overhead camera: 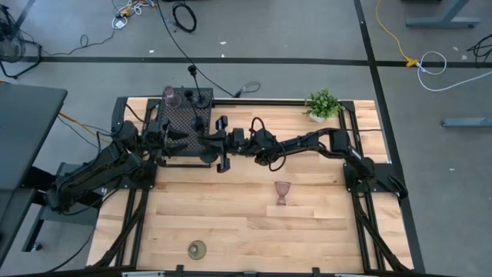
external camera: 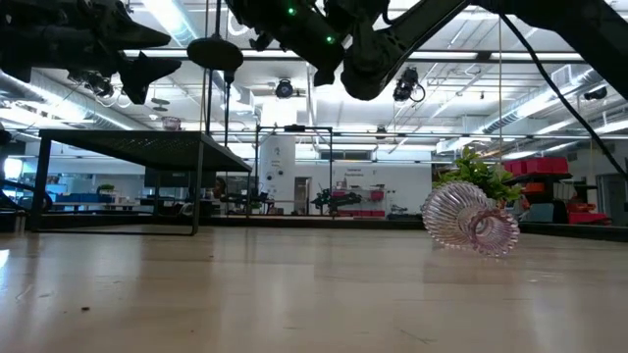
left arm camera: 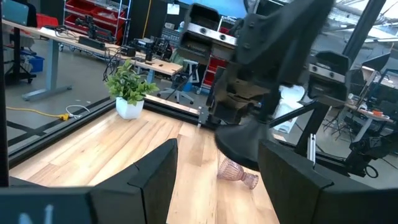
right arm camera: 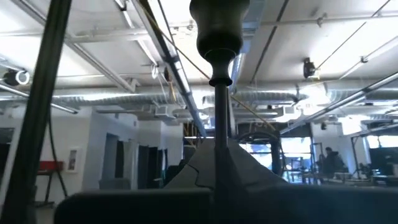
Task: Pick & Place candle stick holders
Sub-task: Align the right black candle holder with the other black candle holder on the shelf
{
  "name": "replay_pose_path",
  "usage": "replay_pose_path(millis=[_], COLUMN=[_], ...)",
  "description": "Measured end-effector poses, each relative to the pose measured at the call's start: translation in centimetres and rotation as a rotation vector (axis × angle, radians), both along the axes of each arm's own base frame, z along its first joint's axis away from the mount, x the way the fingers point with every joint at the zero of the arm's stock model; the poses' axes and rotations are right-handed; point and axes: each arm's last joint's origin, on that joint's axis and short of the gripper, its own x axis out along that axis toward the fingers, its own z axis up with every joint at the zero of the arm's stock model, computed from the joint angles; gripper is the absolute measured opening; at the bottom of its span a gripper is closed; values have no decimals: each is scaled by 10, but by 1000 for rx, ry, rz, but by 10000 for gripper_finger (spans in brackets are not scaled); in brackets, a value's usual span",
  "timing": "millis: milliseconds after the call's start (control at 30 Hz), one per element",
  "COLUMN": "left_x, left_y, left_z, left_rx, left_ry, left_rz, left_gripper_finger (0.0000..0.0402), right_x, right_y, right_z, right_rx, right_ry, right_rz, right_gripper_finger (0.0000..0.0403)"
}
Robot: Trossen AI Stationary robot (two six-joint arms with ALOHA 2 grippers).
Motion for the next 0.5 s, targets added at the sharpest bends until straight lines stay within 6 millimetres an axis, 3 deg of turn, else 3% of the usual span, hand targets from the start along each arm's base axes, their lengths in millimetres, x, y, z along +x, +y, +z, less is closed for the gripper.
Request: replay_pose_path(millis=[500], left_x=[-1], left_y=[-1], left_z=[10], left_rx=[59], left_ry=[-84], left_rz=[6], left_gripper_finger=[224], right_x=[-1], right_y=[-14], right_z=[0], right_rx=[30], right_ry=[6], right_rz=[-18], right_gripper_finger=[0])
